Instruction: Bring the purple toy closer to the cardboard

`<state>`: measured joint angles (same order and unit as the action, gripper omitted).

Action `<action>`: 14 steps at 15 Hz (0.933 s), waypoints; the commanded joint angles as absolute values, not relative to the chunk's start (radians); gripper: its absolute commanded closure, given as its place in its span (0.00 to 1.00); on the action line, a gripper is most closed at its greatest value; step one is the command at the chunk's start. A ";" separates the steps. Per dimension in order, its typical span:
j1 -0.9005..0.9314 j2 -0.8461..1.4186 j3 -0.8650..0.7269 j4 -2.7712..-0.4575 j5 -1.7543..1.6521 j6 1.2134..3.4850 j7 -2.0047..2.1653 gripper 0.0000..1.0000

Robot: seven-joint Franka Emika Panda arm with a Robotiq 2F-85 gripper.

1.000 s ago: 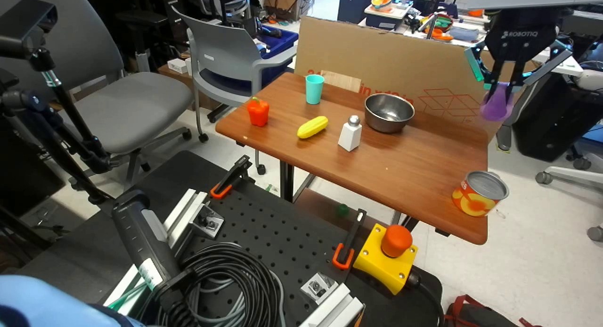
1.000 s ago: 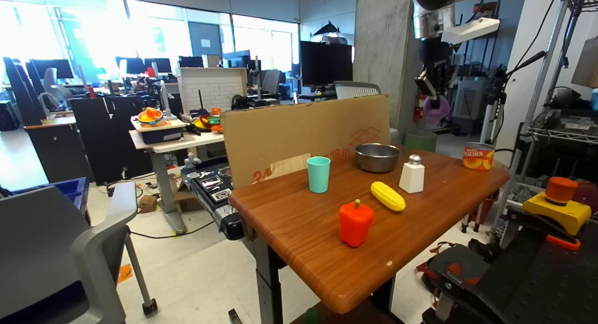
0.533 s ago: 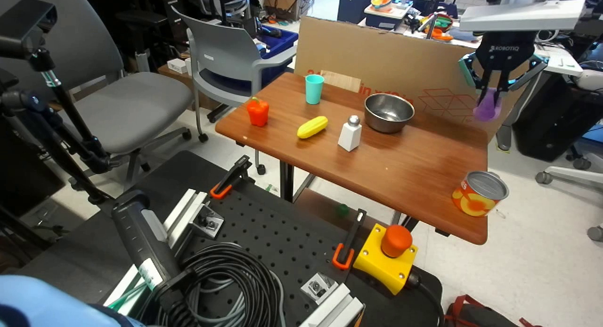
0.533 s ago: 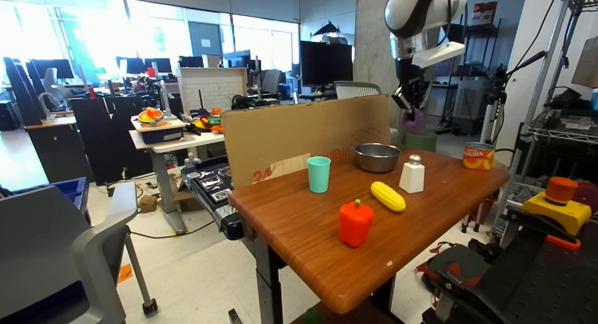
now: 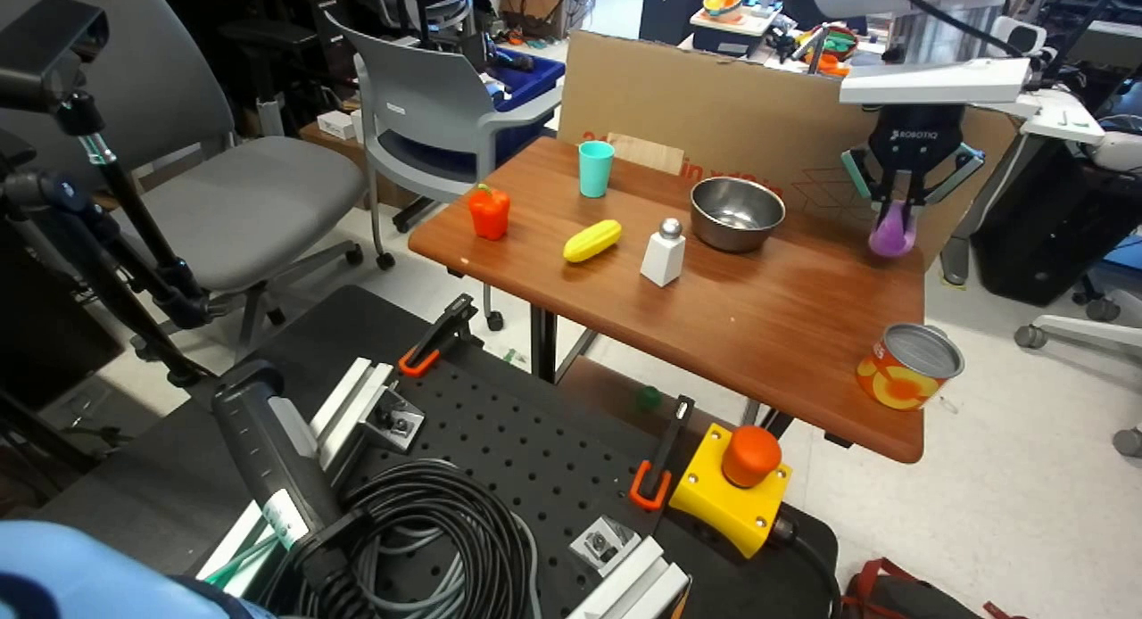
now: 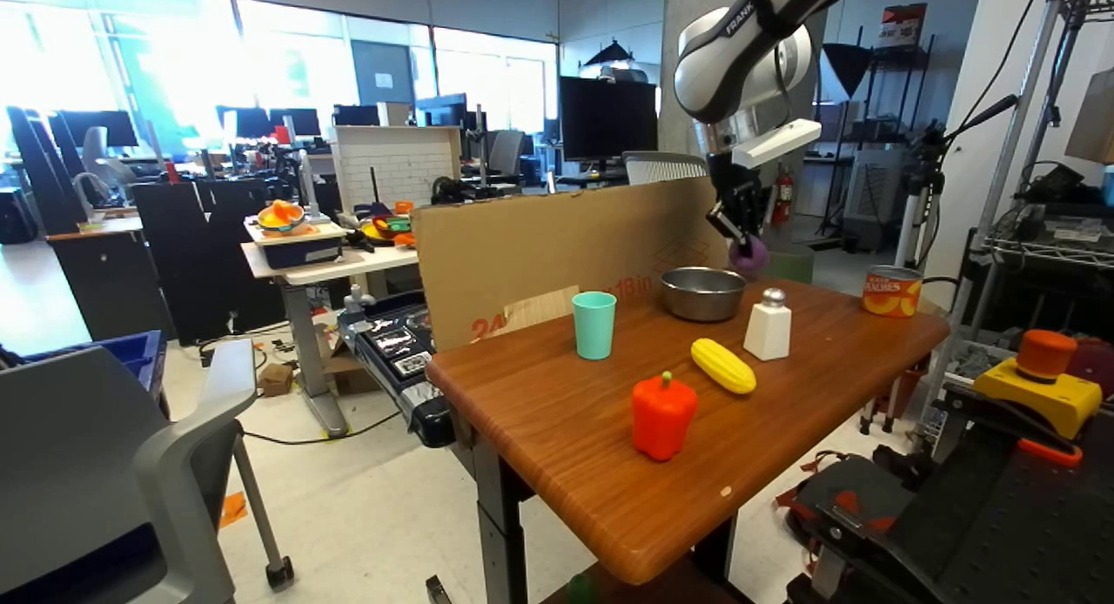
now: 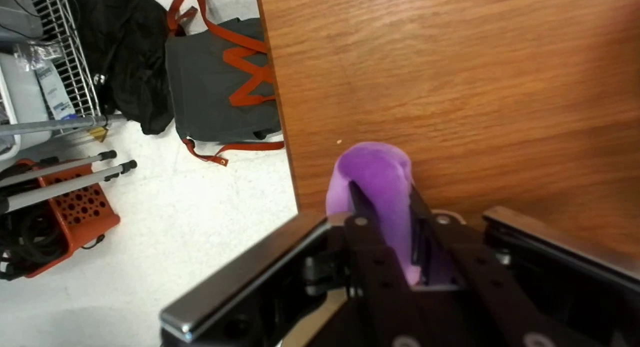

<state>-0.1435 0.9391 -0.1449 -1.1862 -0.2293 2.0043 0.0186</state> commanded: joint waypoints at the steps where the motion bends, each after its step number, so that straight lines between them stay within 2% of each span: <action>1: -0.152 1.061 -0.146 -1.012 -0.204 1.905 0.001 0.96; 3: -0.156 1.083 -0.144 -0.979 -0.206 1.880 -0.013 0.96; 4: -0.157 1.083 -0.144 -0.965 -0.208 1.862 -0.022 0.58; 5: -0.158 1.077 -0.142 -0.962 -0.208 1.852 -0.030 0.56; 10: -0.152 0.961 -0.139 -1.095 -0.234 1.938 -0.050 0.22; 13: -0.150 0.823 -0.141 -1.254 -0.245 2.043 -0.065 0.00; 14: -0.150 0.788 -0.146 -1.288 -0.242 2.069 -0.081 0.00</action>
